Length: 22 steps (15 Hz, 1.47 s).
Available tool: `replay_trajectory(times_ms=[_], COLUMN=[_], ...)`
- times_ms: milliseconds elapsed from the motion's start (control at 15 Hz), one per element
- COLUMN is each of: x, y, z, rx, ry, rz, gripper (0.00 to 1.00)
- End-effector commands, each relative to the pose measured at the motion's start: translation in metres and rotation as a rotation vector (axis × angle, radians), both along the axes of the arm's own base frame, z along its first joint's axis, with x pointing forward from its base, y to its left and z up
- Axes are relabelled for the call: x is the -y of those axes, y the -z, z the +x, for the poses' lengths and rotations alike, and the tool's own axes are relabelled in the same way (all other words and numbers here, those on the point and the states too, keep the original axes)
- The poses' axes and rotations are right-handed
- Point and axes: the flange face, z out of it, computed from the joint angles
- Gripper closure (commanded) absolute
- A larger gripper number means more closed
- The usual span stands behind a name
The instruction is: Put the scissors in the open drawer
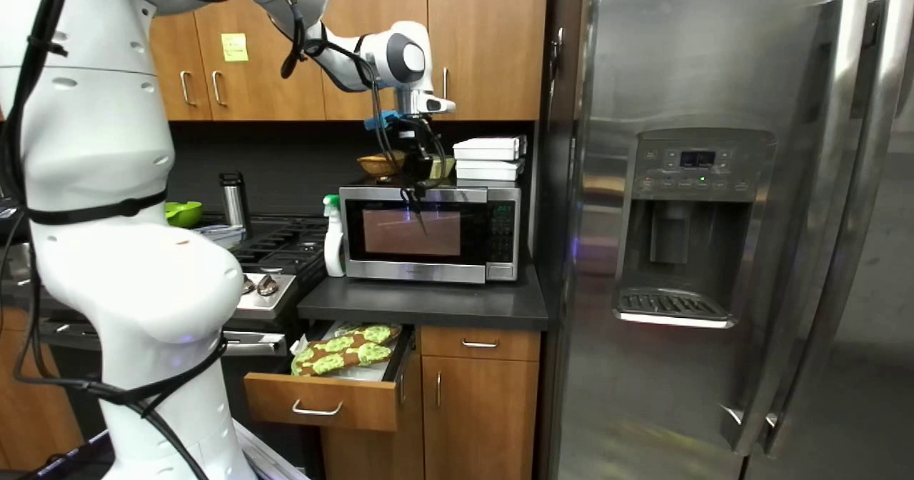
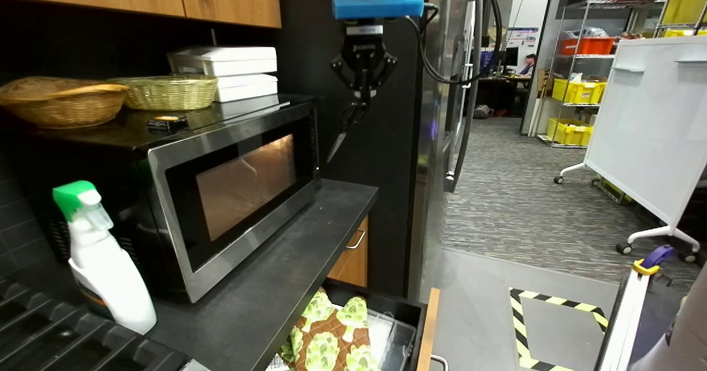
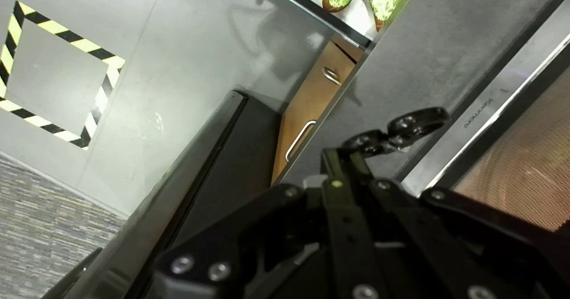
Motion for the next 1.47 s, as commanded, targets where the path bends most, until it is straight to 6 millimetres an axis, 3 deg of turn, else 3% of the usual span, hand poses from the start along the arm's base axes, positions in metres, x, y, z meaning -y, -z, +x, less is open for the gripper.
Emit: replay_trajectory(times_ms=[0,400,933,1400], x=[-0.006,-0.012,-0.042,-0.052], y=[0.006,0.028,0.066,0.101], z=[-0.017,-0.033,-0.060,-0.087], rx=[0.006,0.023,0.059,0.003], ry=[-0.032,-0.066,-0.096,-0.112], rz=[0.019,0.003,0.011,0.021], gripper=[0.98,0.98,0.98,0.98])
